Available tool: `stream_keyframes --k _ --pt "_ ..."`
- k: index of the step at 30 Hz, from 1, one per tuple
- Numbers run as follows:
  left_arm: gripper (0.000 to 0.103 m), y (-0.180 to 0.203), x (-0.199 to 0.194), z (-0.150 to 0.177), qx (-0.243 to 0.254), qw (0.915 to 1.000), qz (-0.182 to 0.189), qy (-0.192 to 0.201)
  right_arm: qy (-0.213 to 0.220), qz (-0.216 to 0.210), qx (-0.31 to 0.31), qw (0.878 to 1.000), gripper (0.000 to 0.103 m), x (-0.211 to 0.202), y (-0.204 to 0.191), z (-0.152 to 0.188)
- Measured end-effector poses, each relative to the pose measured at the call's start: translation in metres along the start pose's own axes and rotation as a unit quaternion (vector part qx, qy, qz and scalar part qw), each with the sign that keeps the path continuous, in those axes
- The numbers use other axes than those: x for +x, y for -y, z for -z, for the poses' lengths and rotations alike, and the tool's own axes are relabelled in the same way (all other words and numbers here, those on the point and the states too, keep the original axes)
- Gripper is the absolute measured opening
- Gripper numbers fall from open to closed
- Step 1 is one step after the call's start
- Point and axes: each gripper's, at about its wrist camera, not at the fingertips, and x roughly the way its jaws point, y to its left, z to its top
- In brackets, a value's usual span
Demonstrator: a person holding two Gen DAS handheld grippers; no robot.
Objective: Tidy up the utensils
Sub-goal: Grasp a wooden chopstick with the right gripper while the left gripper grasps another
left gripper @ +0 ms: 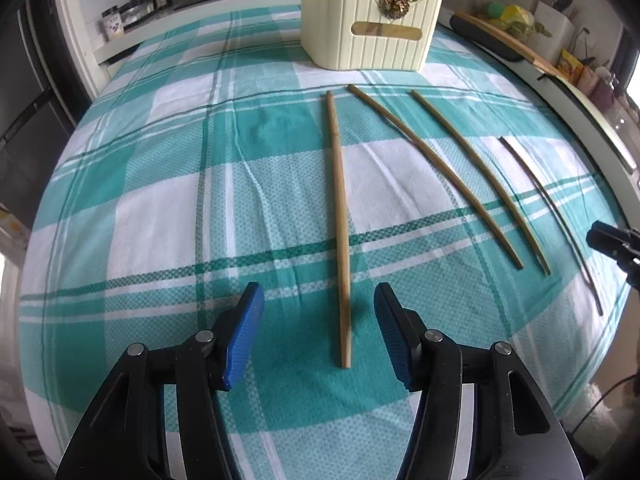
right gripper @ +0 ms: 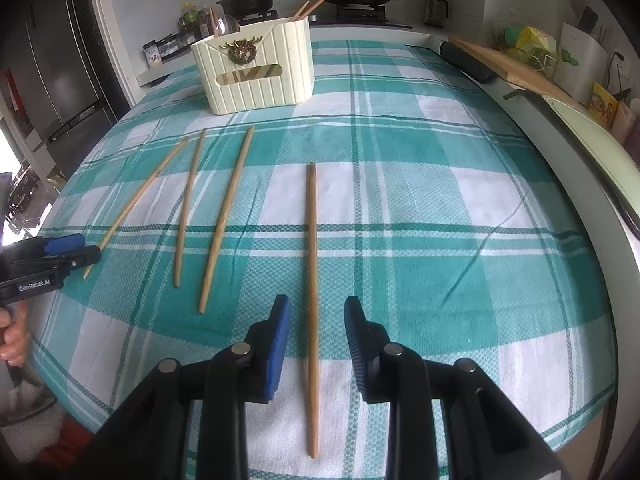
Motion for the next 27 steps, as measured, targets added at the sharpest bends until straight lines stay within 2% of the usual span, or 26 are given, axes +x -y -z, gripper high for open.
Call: stream_keyframes --k 1,2,3,5,11,14,16,18,20,21,22,25,27 --pt "0.053 0.002 0.002 0.000 0.006 1.0000 -0.007 0.000 0.001 -0.002 0.002 1.000 0.029 0.000 0.000 -0.001" --pt "0.046 0.005 0.002 0.001 0.014 0.9998 -0.013 0.006 0.003 -0.003 0.003 1.000 0.029 -0.001 0.000 -0.001" --pt "0.027 0.007 0.000 0.001 0.018 0.9997 -0.012 0.008 0.005 -0.004 0.003 1.000 0.029 -0.001 0.000 -0.001" --pt "0.004 0.007 -0.001 0.001 0.009 0.9999 -0.006 0.006 0.006 -0.005 0.002 1.000 0.029 -0.002 0.001 0.000" --pt "0.004 0.009 -0.016 0.026 -0.041 0.9992 -0.001 -0.001 0.005 -0.007 0.009 1.000 0.029 -0.004 0.007 0.002" --pt "0.006 0.017 -0.026 0.041 -0.041 0.9991 0.011 -0.011 0.000 -0.014 0.008 1.000 0.029 -0.003 0.009 0.000" --pt "0.018 0.018 -0.029 0.042 -0.041 0.9987 0.022 -0.019 -0.007 -0.020 0.005 1.000 0.029 0.000 0.009 -0.005" --pt "0.057 0.013 -0.033 0.036 -0.049 0.9981 0.034 -0.012 -0.016 -0.030 0.006 0.999 0.029 0.005 0.010 -0.013" --pt "0.060 0.007 -0.037 0.024 -0.052 0.9981 0.033 0.005 -0.023 -0.032 0.001 0.999 0.031 0.010 0.009 -0.022" --pt "0.060 0.004 -0.037 0.018 -0.050 0.9981 0.036 0.006 -0.025 -0.029 -0.006 0.999 0.039 0.013 0.008 -0.027" --pt "0.060 0.001 -0.035 0.009 -0.045 0.9978 0.047 0.004 -0.028 -0.024 -0.015 0.999 0.041 0.017 0.006 -0.032" --pt "0.060 -0.002 -0.022 -0.012 -0.023 0.9971 0.072 -0.012 -0.044 -0.024 -0.026 0.998 0.043 0.029 0.004 -0.045" --pt "0.060 -0.003 -0.011 -0.026 -0.013 0.9968 0.075 -0.023 -0.059 -0.030 -0.032 0.997 0.043 0.037 0.002 -0.053"
